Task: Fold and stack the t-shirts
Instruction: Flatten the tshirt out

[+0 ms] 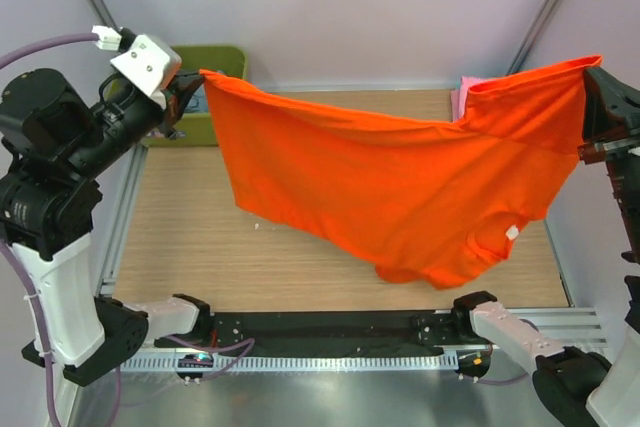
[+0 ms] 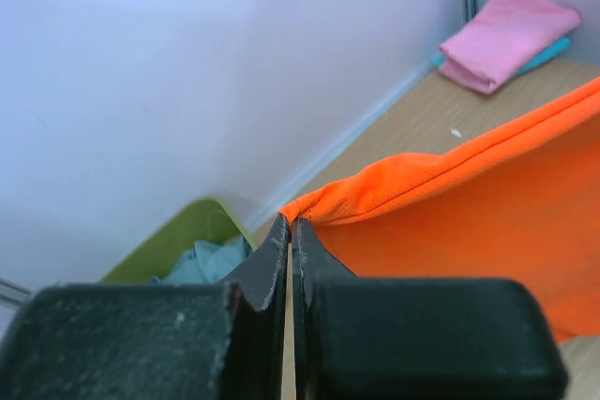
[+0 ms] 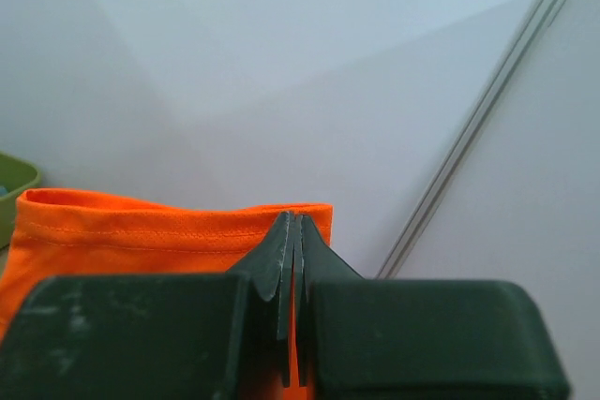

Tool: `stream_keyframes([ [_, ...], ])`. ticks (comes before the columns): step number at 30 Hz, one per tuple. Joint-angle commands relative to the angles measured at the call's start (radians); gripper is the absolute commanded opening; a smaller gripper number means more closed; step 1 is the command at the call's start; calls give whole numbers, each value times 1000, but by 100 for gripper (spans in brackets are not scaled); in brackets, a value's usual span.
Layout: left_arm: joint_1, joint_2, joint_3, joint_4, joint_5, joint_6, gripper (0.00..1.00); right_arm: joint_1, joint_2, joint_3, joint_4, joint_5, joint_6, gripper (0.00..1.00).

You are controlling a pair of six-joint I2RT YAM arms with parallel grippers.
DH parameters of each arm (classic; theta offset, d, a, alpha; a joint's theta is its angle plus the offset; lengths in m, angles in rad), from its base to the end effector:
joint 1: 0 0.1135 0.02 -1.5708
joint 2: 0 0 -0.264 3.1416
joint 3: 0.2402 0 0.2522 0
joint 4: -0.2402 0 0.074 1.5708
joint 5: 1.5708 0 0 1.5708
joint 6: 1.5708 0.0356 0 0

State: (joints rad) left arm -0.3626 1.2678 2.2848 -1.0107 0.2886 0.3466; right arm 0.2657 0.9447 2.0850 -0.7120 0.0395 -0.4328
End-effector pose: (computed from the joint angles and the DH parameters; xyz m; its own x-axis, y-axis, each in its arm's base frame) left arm 0.1153 -0.0546 0.6061 0.2115 0.2681 -0.9399 0.5681 0.7488 0.3414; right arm 0.0126 0.0020 0.6206 0.4593 -0.3093 -0.8327 -0.0386 0.9296 -0.3666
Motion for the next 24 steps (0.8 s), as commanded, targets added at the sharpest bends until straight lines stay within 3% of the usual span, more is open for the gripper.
stream_keyframes([
  [1, 2, 18, -117, 29, -37, -4, 0, -5, 19, -127, 12, -26, -4, 1],
  [8, 8, 64, -353, 176, -203, 81, 0, -5, 92, -425, 260, -99, -55, 1],
  [12, 39, 132, -523, 300, -190, 100, 0, -5, 221, -587, 405, -148, -96, 1],
  [15, 62, 235, -568, 345, -180, 89, 0, -22, 308, -656, 497, -161, -113, 1],
  [20, 134, 415, -593, 425, -172, 60, 0, -89, 567, -715, 661, -161, -70, 1],
  [24, 162, 591, -521, 465, -177, 55, 0, -125, 785, -579, 686, -153, -49, 1],
])
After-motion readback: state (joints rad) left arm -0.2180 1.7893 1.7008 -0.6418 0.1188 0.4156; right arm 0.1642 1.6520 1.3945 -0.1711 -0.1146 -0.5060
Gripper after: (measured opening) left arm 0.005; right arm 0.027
